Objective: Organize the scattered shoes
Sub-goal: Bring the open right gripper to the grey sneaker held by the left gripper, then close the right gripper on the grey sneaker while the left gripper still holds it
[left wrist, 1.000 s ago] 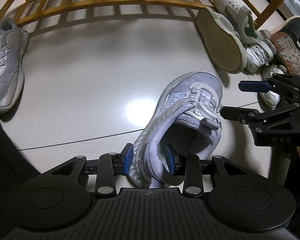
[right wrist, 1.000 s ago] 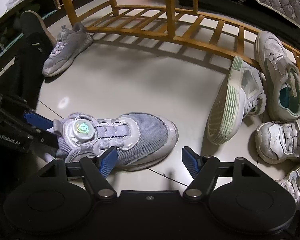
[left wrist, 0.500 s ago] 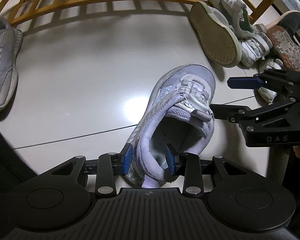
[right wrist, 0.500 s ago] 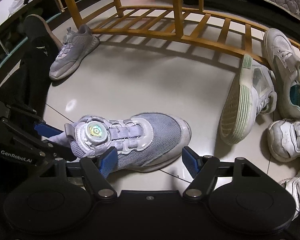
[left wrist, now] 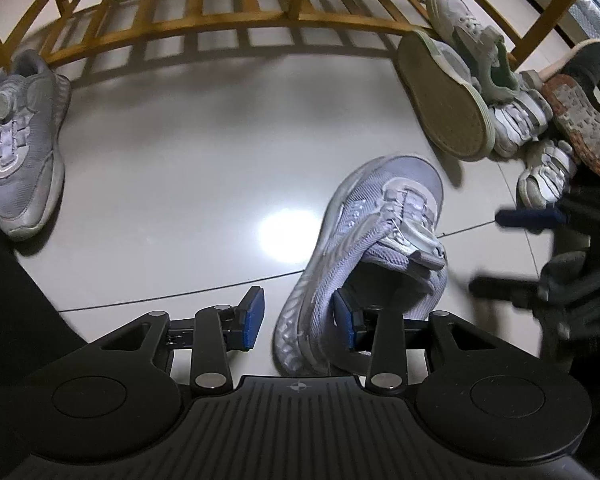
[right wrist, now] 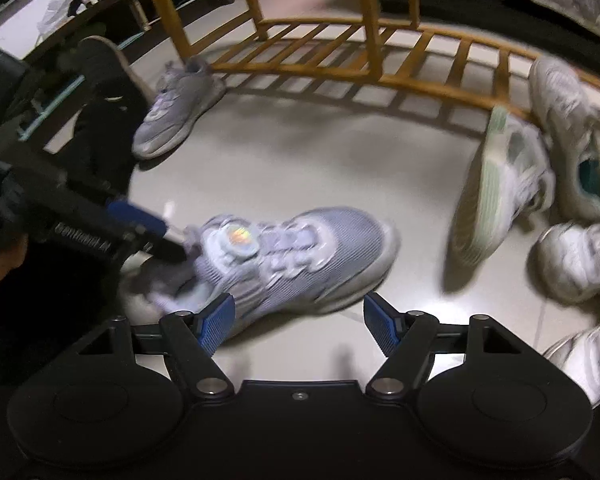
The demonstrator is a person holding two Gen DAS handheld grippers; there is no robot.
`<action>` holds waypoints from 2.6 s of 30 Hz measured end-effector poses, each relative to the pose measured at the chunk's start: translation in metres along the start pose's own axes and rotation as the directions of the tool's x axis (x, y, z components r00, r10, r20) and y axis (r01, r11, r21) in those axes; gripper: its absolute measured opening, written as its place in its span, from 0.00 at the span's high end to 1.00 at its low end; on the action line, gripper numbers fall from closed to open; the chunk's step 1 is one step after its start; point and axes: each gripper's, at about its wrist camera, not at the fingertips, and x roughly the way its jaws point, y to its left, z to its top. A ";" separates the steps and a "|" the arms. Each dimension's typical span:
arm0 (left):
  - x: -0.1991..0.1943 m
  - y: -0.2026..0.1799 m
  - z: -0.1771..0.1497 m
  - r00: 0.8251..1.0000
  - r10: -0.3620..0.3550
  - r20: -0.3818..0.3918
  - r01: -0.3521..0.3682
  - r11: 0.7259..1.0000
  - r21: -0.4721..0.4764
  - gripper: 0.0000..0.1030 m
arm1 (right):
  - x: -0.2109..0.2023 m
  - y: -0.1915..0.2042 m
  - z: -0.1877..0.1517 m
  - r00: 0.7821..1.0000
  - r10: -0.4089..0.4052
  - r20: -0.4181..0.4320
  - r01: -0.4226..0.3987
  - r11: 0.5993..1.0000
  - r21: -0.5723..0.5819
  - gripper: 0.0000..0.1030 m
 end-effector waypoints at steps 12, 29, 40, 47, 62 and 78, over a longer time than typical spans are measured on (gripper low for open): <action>-0.012 0.006 0.003 0.999 0.022 0.030 -0.022 1.000 0.016 0.59 | 0.022 0.015 0.002 0.994 0.091 -0.058 -0.085 0.992 0.098 0.35; -0.007 0.004 0.001 0.999 0.007 0.033 -0.007 1.000 -0.009 0.57 | 0.036 0.018 0.006 0.996 0.049 -0.071 -0.042 0.994 0.104 0.68; -0.001 -0.004 0.006 1.000 -0.003 0.030 0.003 1.000 -0.001 0.53 | 0.032 0.021 0.006 0.997 -0.034 -0.067 0.031 0.998 -0.047 0.70; -0.003 0.000 0.007 0.999 0.003 0.035 -0.003 1.000 -0.014 0.52 | 0.032 0.025 0.004 0.997 -0.048 -0.065 0.039 0.990 -0.136 0.78; 0.001 -0.003 0.009 0.999 0.004 0.036 -0.003 1.000 -0.020 0.51 | 0.026 0.036 0.000 0.997 -0.024 -0.072 -0.002 0.944 -0.330 0.80; 0.018 -0.010 0.046 0.995 0.037 0.096 -0.035 0.999 -0.028 0.50 | 0.026 0.050 -0.008 0.993 -0.018 -0.117 -0.038 0.888 -0.459 0.77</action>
